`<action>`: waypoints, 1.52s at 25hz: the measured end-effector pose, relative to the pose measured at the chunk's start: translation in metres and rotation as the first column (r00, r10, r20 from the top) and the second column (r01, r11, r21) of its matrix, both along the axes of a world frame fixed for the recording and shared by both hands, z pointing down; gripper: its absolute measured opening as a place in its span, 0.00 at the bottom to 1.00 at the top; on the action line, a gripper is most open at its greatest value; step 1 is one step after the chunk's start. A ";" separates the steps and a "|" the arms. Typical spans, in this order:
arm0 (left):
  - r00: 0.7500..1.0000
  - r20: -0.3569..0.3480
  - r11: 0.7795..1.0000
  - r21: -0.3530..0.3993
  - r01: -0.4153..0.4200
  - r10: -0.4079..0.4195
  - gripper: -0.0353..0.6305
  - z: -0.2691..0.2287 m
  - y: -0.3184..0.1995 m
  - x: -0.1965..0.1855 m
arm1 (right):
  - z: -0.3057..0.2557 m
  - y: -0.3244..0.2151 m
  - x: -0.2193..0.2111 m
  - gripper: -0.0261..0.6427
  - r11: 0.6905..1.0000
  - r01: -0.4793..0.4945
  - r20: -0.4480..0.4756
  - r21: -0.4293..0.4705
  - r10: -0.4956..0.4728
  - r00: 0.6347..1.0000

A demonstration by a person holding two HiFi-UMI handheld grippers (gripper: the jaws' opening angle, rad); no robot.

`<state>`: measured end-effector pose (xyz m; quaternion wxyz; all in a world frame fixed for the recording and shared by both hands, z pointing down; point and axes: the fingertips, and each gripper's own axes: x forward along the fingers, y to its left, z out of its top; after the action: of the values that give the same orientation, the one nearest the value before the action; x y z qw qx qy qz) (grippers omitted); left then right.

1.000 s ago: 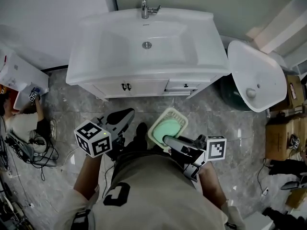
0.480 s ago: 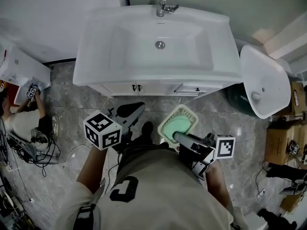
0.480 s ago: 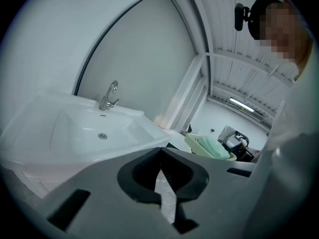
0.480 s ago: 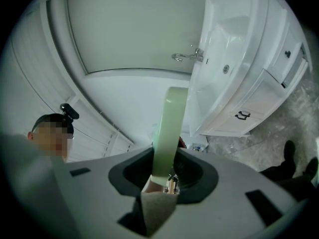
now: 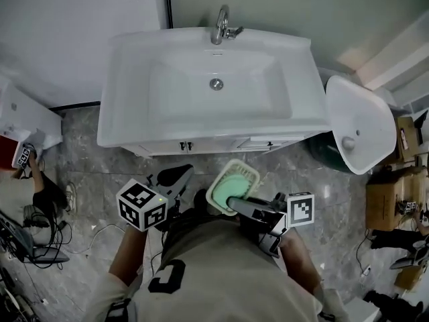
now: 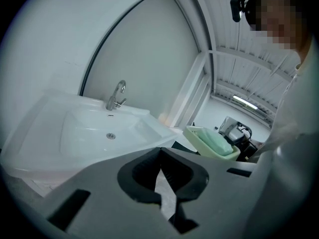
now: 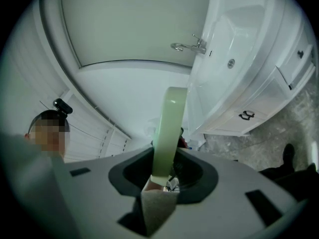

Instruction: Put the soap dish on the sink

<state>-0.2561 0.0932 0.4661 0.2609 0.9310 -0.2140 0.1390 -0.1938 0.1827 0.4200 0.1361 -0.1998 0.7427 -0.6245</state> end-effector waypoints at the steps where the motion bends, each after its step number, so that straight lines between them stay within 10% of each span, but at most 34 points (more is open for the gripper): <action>1: 1.000 0.019 1.000 0.008 0.004 -0.004 0.08 0.002 -0.004 -0.003 | 0.000 -0.002 -0.001 0.21 1.000 0.002 -0.004 0.000 -0.002 1.000; 16: 0.998 0.050 0.995 0.102 0.016 -0.022 0.08 -0.008 -0.032 0.015 | -0.001 -0.027 0.018 0.21 1.000 0.004 -0.010 0.001 -0.004 1.000; 38: 0.970 0.218 0.969 0.239 0.056 -0.110 0.08 -0.034 -0.058 0.144 | -0.014 -0.058 0.150 0.21 0.995 0.088 0.056 0.056 -0.091 0.994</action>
<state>-0.1119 0.0356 0.4319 0.1300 0.9228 -0.2966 0.2086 -0.0437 0.1248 0.4057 0.1348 -0.1442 0.7629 -0.6156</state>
